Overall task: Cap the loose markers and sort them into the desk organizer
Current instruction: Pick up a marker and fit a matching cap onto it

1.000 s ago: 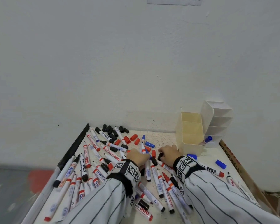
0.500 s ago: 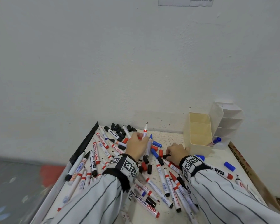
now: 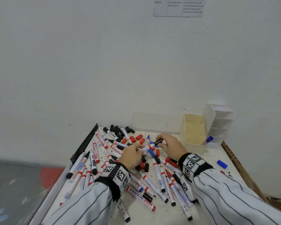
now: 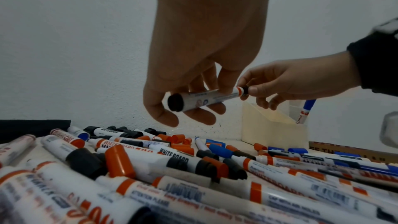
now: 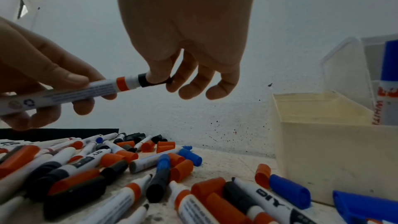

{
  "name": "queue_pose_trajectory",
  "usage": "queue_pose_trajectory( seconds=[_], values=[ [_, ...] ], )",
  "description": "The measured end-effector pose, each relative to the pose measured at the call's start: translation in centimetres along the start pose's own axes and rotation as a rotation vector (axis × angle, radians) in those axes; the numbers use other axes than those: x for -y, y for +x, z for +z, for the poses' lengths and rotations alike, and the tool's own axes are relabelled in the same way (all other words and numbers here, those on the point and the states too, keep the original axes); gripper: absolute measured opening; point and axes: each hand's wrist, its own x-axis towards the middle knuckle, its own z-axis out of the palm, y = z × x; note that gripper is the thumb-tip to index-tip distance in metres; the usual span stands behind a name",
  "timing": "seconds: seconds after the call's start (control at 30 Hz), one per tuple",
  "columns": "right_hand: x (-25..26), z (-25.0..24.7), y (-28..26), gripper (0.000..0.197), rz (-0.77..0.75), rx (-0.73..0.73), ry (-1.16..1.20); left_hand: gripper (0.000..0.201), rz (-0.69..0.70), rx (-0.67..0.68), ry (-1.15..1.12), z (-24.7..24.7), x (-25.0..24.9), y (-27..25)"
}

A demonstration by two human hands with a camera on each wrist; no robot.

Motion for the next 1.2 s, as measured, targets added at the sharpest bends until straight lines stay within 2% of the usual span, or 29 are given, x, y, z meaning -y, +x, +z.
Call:
queue_pose_trajectory(
  seconds=[0.1, 0.17, 0.23, 0.3, 0.43, 0.5, 0.63, 0.73, 0.87, 0.97, 1.07, 1.13, 1.2],
  values=[
    [0.6, -0.1, -0.8, 0.014, -0.055, 0.034, 0.044, 0.024, 0.036, 0.05, -0.003, 0.0, -0.3, -1.0],
    [1.0, -0.2, -1.3, 0.014, -0.019, 0.075, 0.086, 0.022, 0.077, 0.081, -0.017, -0.2, -0.5, -1.6],
    [1.4, -0.4, -1.9, 0.033, 0.075, 0.079, 0.167, 0.018, 0.157, 0.085, -0.023, -0.5, -0.4, -2.3],
    [1.9, -0.5, -2.2, 0.045, 0.151, 0.038, 0.222, 0.02, 0.228, 0.059, 0.03, -0.8, -0.6, -2.9],
    [3.1, -0.2, -2.8, 0.047, 0.195, -0.049, 0.233, 0.024, 0.277, -0.067, 0.149, -1.2, -0.9, -3.6],
    [3.8, 0.0, -2.8, 0.047, 0.207, -0.1, 0.289, 0.028, 0.26, -0.08, 0.216, -1.2, -1.0, -3.8],
    [4.7, 0.2, -2.9, 0.044, 0.196, -0.142, 0.348, 0.027, 0.253, 0.06, 0.142, -1.1, -1.5, -4.1],
    [4.8, 0.2, -3.2, 0.043, 0.14, -0.13, 0.351, 0.03, 0.193, 0.229, 0.036, -1.5, -2.2, -4.5],
    [4.5, 0.1, -3.7, 0.044, 0.039, -0.165, 0.375, 0.038, -0.003, 0.505, -0.241, -1.9, -2.9, -4.9],
    [4.1, -0.1, -4.3, 0.044, -0.005, -0.146, 0.401, 0.04, -0.07, 0.618, -0.361, -1.9, -2.9, -4.6],
    [3.6, -0.9, -4.1, 0.04, -0.002, -0.054, 0.334, 0.039, -0.064, 0.64, -0.37, -1.5, -2.8, -4.0],
    [3.2, -1.9, -3.5, 0.036, 0.002, -0.001, 0.329, 0.038, -0.041, 0.567, -0.346, -1.2, -3.4, -3.8],
    [2.9, -3.4, -2.8, 0.031, 0.014, -0.008, 0.335, 0.044, -0.032, 0.458, -0.279, -0.6, -3.8, -3.1]
  ],
)
